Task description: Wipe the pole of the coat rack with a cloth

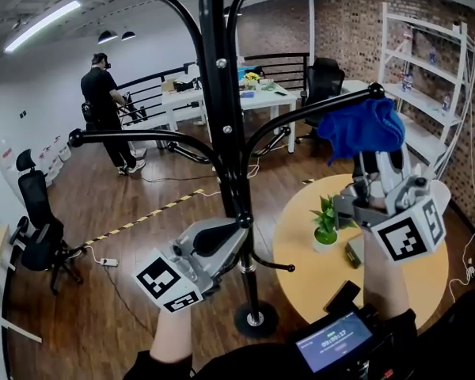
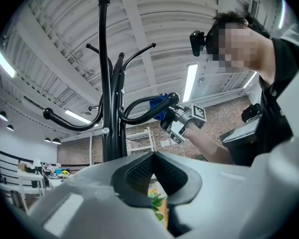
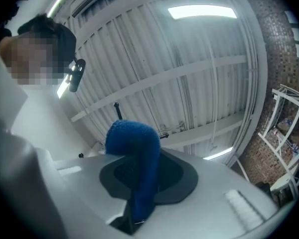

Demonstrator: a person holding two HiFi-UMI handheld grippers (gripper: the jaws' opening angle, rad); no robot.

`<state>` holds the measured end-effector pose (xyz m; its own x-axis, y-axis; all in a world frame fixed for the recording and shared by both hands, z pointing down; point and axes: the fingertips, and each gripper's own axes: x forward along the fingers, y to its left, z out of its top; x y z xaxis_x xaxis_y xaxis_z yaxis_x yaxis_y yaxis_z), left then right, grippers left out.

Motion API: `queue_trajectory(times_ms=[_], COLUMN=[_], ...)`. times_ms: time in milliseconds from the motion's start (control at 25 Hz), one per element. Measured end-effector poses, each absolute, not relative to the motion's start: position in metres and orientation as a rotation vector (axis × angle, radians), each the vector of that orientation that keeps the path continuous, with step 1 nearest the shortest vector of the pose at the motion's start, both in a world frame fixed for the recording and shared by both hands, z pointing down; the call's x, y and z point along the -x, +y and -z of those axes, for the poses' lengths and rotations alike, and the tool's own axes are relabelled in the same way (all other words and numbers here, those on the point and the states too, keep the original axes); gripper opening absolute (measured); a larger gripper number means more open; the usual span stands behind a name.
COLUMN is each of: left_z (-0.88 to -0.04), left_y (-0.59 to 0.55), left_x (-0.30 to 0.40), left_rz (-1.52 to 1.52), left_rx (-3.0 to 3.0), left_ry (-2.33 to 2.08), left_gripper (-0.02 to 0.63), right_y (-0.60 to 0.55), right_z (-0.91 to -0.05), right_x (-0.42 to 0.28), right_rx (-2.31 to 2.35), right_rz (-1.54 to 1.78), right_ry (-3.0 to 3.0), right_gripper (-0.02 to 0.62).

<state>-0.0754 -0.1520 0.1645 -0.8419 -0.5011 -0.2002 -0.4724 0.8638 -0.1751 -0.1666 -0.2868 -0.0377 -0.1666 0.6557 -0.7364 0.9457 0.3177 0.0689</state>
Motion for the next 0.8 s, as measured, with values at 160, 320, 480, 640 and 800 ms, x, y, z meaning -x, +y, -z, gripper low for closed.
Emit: queue_trajectory(times_ms=[160,320,480,640,800], left_z=[-0.169,-0.170,-0.176,-0.184,-0.197], left_y=[-0.154,-0.143,-0.130,-0.125,-0.124], left_x=[0.067,0.058,0.050,0.047,0.050], left_rz=[0.159,0.138,0.130,0.119,0.082], left_rx=[0.718,0.689,0.652,0.643,0.670], left_ry=[2.803,2.811,2.830,2.860,2.893], left_gripper=[0.000,0.000,0.000,0.000,0.000], right_y=[-0.264,-0.208,-0.152,-0.133,-0.127], right_z=[0.027,0.002,-0.046,-0.095,-0.147], right_x=[0.162,0.157,0.149,0.152,0.159], right_rx=[-1.458,-1.563,-1.673,-1.731,-1.771], right_rz=[0.523,0.401,0.223,0.163,0.088], right_ry=[1.916,1.956,2.016,2.095,2.200], right_gripper=[0.044,0.043,0.043,0.043,0.043])
